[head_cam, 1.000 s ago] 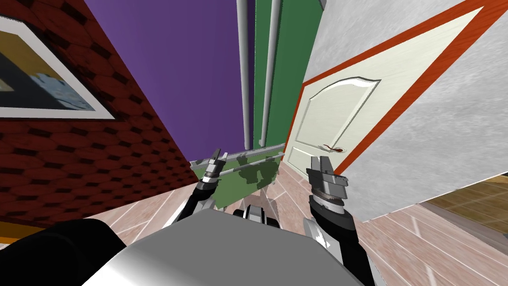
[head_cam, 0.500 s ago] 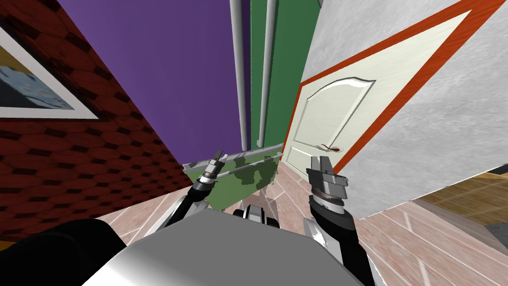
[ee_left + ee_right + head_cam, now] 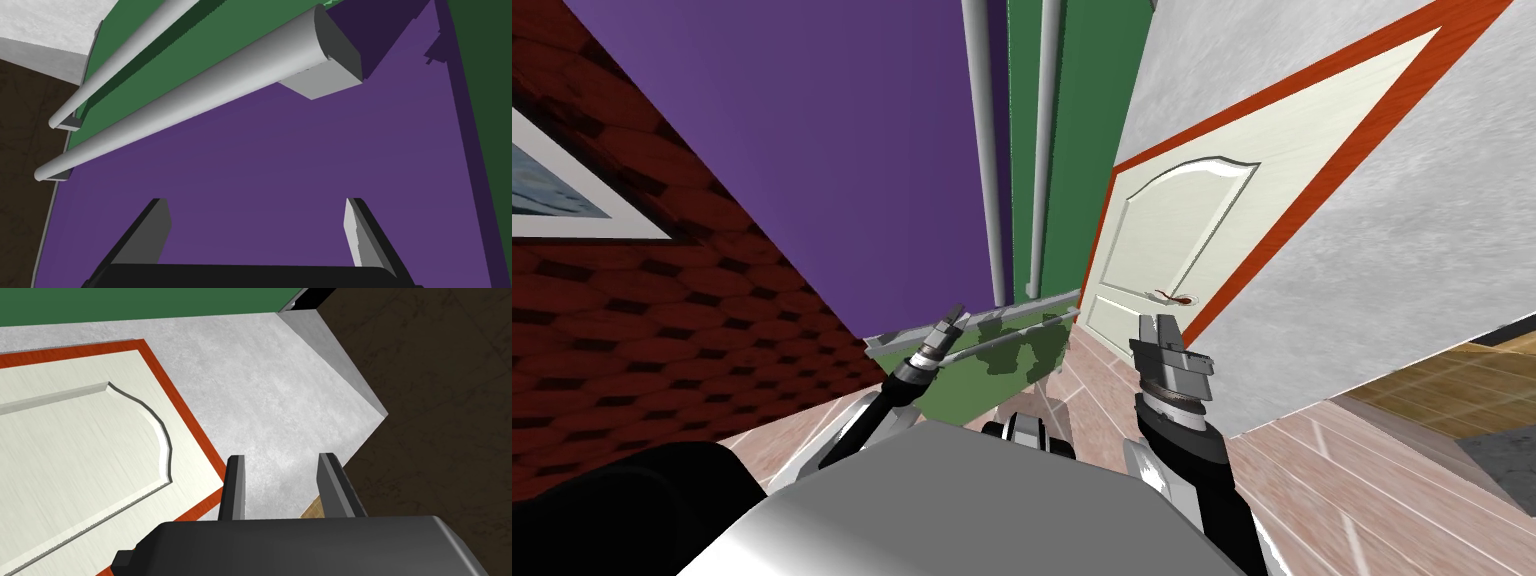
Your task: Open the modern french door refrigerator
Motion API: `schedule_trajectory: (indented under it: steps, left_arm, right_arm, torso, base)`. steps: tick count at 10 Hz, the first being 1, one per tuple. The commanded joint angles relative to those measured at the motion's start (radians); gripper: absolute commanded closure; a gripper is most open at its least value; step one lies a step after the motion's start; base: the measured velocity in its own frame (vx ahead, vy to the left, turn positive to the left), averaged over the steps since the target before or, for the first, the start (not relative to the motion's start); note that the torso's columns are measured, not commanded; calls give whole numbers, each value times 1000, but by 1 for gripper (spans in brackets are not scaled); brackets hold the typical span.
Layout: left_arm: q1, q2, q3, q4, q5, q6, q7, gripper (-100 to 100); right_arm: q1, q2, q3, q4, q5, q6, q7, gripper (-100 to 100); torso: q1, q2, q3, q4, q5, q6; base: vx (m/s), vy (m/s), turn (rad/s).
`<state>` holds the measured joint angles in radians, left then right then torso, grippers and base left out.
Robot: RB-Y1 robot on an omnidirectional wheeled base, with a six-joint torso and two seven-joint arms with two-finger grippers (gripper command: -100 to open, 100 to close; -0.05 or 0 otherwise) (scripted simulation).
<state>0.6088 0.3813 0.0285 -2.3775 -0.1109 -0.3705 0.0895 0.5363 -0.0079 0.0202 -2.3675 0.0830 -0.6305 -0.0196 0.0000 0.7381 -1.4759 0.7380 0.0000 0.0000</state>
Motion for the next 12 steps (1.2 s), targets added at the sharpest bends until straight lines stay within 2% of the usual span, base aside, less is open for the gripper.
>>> schedule_trajectory:
  steps: [1, 7, 12]
  left_arm:
    - [16, 54, 18, -23, -14, 40, 20, -100]
    - [51, 175, 54, -57, -43, 118, 59, -100]
    - [88, 306, 90, -69, -72, 194, 98, -100]
  right_arm:
    - [0, 0, 0, 0, 0, 0, 0, 0]
    - [0, 0, 0, 0, 0, 0, 0, 0]
    - [0, 0, 0, 0, 0, 0, 0, 0]
  torso:
    - [0, 0, 0, 0, 0, 0]
    - [0, 0, 0, 0, 0, 0]
    - [0, 0, 0, 0, 0, 0]
  base:
    - [32, -10, -40]
    - [34, -7, -39]
    - [38, -9, -45]
